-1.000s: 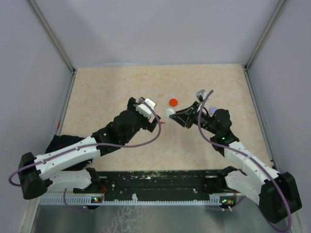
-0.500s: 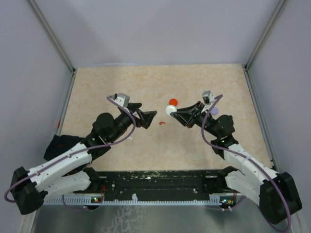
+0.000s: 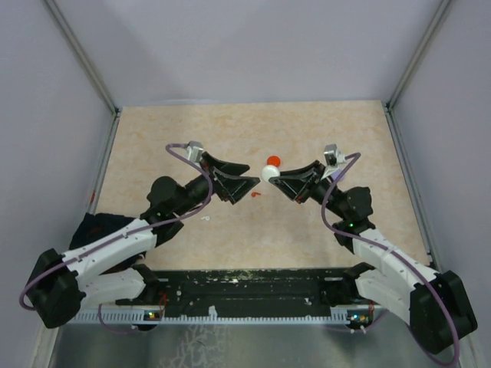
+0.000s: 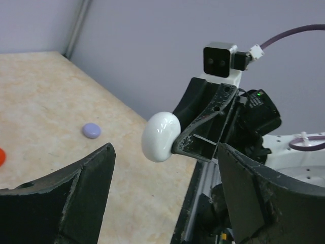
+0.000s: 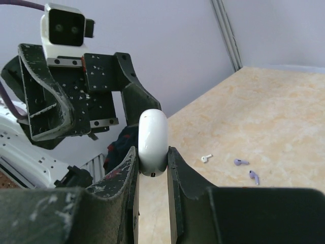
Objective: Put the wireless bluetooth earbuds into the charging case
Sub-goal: Pick up the charging case at the center of the board.
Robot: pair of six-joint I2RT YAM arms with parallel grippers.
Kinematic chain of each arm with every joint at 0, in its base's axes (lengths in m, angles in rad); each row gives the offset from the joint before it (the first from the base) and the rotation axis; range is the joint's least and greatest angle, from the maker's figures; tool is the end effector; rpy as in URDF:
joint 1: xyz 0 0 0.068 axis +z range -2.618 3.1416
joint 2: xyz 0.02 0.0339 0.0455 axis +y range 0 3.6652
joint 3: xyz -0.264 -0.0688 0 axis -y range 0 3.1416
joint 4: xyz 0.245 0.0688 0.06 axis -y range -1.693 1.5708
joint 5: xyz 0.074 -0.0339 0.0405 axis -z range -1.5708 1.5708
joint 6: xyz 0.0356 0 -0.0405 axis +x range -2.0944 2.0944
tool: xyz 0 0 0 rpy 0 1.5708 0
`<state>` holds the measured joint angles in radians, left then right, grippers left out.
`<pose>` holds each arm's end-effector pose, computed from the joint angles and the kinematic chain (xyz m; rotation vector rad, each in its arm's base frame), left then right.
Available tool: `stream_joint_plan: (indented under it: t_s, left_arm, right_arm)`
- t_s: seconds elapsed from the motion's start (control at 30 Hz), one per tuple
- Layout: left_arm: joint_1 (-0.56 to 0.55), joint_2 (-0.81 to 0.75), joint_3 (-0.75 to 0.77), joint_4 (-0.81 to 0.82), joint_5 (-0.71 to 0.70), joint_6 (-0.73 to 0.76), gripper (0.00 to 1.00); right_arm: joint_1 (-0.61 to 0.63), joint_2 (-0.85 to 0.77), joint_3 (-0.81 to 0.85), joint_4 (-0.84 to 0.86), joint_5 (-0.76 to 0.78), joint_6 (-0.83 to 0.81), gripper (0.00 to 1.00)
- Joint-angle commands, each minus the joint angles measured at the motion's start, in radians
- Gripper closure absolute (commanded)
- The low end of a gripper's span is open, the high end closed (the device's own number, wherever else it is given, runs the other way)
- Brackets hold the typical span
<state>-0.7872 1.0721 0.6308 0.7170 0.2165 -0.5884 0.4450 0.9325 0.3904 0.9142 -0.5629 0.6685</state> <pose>0.1679 -0.1793 0.3246 0.3408 1.3799 -1.2990 0.1728 0.1035 0.2884 -0.3898 1.3128 1.2850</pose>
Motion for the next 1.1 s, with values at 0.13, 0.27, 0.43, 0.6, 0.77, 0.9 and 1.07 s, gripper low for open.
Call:
stream_joint_plan:
  t_s: [0.13, 0.27, 0.43, 0.6, 0.77, 0.9, 1.07]
  left_arm:
    - [0.006, 0.07, -0.001, 0.278, 0.166, -0.183, 0.22]
    - [0.006, 0.09, 0.006, 0.294, 0.182, -0.204, 0.25]
    - [0.006, 0.118, 0.006, 0.351, 0.213, -0.223, 0.32]
    - [0.006, 0.132, 0.001, 0.389, 0.224, -0.239, 0.44]
    - [0.007, 0.131, -0.001, 0.398, 0.228, -0.241, 0.51]
    - [0.006, 0.136, -0.001, 0.407, 0.238, -0.242, 0.63]
    - [0.006, 0.122, -0.003, 0.38, 0.238, -0.207, 0.87]
  right_arm:
    - [0.022, 0.031, 0.0, 0.254, -0.043, 0.113, 1.0]
    - [0.033, 0.043, 0.008, 0.277, -0.066, 0.125, 1.0]
    - [0.039, 0.047, 0.004, 0.307, -0.064, 0.14, 1.0]
    - [0.049, 0.06, 0.004, 0.331, -0.066, 0.157, 1.0]
    - [0.057, 0.07, 0.001, 0.341, -0.072, 0.161, 1.0]
    - [0.063, 0.077, 0.001, 0.347, -0.076, 0.166, 1.0]
    - [0.066, 0.075, -0.001, 0.344, -0.087, 0.163, 1.0]
